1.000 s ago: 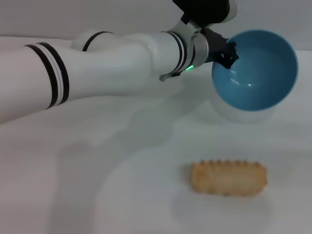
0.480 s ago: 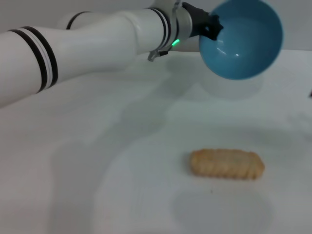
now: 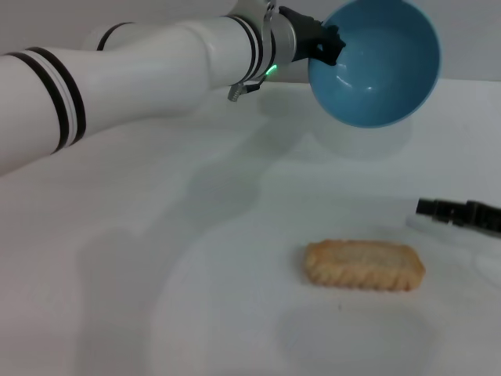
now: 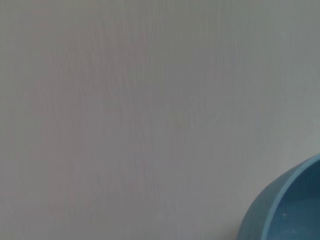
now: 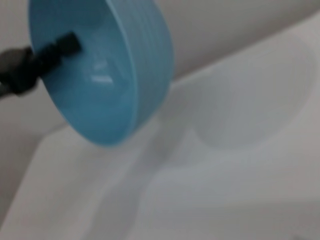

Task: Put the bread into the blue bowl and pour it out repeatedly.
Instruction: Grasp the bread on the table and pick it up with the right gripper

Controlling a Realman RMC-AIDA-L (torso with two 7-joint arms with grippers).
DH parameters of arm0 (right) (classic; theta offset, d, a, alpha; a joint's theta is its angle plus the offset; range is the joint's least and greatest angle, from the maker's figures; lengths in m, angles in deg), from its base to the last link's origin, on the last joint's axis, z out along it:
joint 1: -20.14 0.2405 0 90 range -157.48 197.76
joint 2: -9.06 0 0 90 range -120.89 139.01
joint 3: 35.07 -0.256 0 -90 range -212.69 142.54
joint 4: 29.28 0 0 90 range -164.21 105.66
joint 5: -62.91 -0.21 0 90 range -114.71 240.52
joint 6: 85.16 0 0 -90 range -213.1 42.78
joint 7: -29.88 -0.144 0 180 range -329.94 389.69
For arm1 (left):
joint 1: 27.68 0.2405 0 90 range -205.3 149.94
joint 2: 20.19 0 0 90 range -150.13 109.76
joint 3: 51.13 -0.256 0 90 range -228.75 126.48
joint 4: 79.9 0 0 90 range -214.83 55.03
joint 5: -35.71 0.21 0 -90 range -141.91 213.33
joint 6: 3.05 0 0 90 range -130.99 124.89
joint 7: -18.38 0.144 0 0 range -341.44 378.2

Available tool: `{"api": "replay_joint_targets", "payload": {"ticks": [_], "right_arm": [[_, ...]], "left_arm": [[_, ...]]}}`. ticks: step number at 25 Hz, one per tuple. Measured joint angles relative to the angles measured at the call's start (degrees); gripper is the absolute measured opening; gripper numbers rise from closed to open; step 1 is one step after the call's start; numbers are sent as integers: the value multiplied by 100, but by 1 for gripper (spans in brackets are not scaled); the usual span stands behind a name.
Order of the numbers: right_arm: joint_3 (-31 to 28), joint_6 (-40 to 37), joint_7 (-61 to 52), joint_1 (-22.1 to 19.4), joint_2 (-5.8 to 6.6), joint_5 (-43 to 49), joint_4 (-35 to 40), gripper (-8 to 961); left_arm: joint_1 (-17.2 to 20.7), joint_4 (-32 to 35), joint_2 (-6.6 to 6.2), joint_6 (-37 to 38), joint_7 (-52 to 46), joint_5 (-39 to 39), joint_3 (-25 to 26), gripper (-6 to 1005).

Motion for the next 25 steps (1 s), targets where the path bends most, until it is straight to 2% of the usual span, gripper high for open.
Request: {"api": "replay_joint_targets", "payload": {"ticks": [6, 12, 25], "right_arm": [[204, 87, -752, -13, 36, 586, -2, 484], [202, 86, -792, -88, 15, 602, -32, 479], [217, 385, -672, 176, -3, 611, -522, 470]], "left_arm": [[58, -1, 20, 4, 2, -1, 2, 0], [65, 0, 26, 6, 2, -15, -8, -1], [97, 3, 26, 7, 2, -6, -39, 0]]}}
